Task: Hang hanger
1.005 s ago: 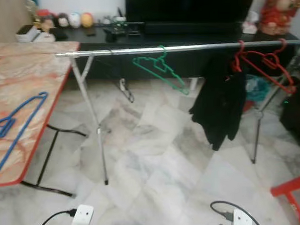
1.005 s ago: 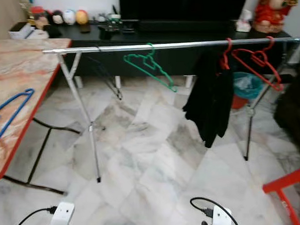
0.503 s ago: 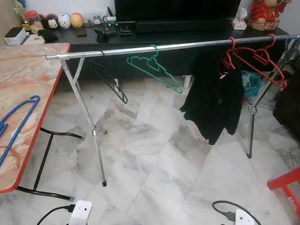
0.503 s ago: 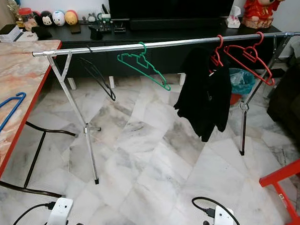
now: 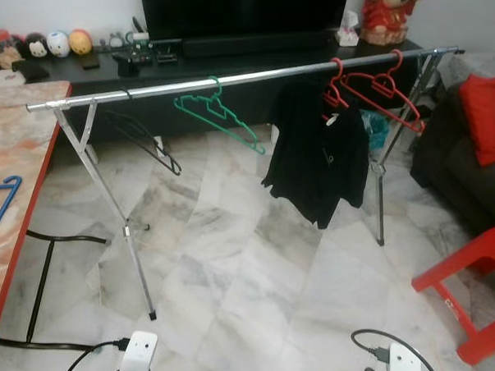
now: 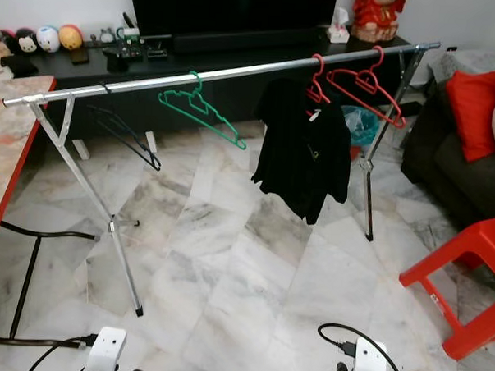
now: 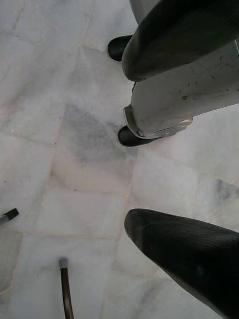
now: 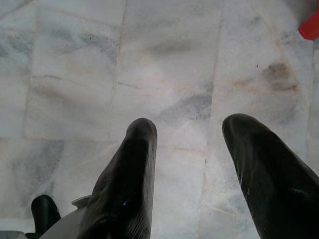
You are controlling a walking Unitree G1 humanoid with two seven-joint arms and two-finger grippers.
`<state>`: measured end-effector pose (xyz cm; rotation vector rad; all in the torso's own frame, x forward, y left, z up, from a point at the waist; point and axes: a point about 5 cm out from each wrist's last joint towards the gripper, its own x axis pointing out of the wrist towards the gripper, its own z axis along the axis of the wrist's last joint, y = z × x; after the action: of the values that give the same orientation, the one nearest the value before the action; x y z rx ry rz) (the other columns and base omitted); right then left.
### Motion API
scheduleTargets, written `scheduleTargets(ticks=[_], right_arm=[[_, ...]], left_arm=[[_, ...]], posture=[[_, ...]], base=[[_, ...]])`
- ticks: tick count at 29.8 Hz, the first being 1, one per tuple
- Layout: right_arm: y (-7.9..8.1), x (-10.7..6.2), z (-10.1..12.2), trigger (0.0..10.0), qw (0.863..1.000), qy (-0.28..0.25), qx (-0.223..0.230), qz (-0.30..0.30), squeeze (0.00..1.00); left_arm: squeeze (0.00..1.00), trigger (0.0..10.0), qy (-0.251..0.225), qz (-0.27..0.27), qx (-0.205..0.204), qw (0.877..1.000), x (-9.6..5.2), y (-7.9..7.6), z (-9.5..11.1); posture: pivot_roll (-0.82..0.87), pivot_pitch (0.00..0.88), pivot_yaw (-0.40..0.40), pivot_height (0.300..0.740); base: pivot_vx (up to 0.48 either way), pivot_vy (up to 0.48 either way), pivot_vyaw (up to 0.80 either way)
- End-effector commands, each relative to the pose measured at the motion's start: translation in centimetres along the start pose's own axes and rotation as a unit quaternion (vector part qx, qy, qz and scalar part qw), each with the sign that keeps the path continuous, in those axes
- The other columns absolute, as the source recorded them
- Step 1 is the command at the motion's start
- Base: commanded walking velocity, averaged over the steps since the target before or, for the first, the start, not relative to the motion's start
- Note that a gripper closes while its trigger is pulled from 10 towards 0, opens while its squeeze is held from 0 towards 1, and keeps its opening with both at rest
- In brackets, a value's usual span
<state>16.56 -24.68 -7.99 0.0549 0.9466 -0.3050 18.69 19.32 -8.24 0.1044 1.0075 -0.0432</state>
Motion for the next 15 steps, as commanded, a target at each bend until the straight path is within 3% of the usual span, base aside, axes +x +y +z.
scheduleTargets(ticks=[1,7,15], right_arm=[[0.07,-0.02,-0.11,10.0,1.0,0.0,0.006,0.0,0.0],[0.11,-0.01,-0.07,10.0,1.0,0.0,0.006,0.001,0.0],[0.08,0.0,-0.03,10.0,1.0,-0.001,0.004,0.002,0.0]], left_arm=[[0.0,10.0,0.002,0.003,0.001,1.0,-0.04,0.2,-0.15],[0.0,10.0,0.003,0.006,0.006,1.0,-0.11,0.68,-0.22],[0.0,10.0,0.002,0.007,0.001,1.0,-0.14,0.83,-0.31]], posture=[[0.03,0.0,0.025,0.74],[0.03,0.0,0.027,0.74],[0.03,0.0,0.023,0.74]], base=[[0.0,0.0,-0.7],[0.0,-0.349,-0.7],[0.0,0.0,-0.7]])
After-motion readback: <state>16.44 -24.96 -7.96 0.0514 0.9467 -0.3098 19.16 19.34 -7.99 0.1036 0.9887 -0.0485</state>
